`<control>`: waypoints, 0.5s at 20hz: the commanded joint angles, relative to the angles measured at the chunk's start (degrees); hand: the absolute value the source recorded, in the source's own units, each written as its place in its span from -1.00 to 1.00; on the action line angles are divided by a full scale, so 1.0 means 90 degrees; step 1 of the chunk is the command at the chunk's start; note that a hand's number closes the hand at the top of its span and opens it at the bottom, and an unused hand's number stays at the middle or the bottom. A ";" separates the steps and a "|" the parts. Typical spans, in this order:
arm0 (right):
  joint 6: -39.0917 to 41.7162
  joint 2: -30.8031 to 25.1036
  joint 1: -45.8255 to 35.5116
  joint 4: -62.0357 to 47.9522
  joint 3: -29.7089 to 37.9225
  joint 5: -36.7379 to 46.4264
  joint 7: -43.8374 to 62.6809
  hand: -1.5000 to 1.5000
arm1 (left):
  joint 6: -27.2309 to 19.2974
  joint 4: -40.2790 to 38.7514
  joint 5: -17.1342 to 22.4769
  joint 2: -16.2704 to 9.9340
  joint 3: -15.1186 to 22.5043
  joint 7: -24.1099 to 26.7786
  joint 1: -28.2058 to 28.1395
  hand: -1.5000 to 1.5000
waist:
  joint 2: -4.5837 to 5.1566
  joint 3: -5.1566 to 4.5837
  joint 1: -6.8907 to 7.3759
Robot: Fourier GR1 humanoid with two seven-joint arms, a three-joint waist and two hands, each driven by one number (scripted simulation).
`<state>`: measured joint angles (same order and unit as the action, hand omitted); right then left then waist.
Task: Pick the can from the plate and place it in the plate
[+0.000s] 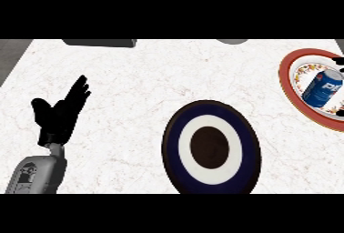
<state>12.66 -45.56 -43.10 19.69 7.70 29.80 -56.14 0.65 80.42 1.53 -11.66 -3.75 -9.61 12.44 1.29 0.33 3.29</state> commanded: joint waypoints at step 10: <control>0.3248 -0.0221 -0.0521 -0.0431 0.0645 -0.1625 -0.0022 -1.00 | -0.0090 0.0052 -0.0041 0.0012 -0.0020 -0.0186 -0.0093 0.00 | -0.0097 -0.0013 -0.0183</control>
<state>22.97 -45.96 -46.86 19.05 12.54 18.29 -52.99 0.06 80.24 1.37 -11.64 -4.23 -10.23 11.61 0.55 0.22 1.71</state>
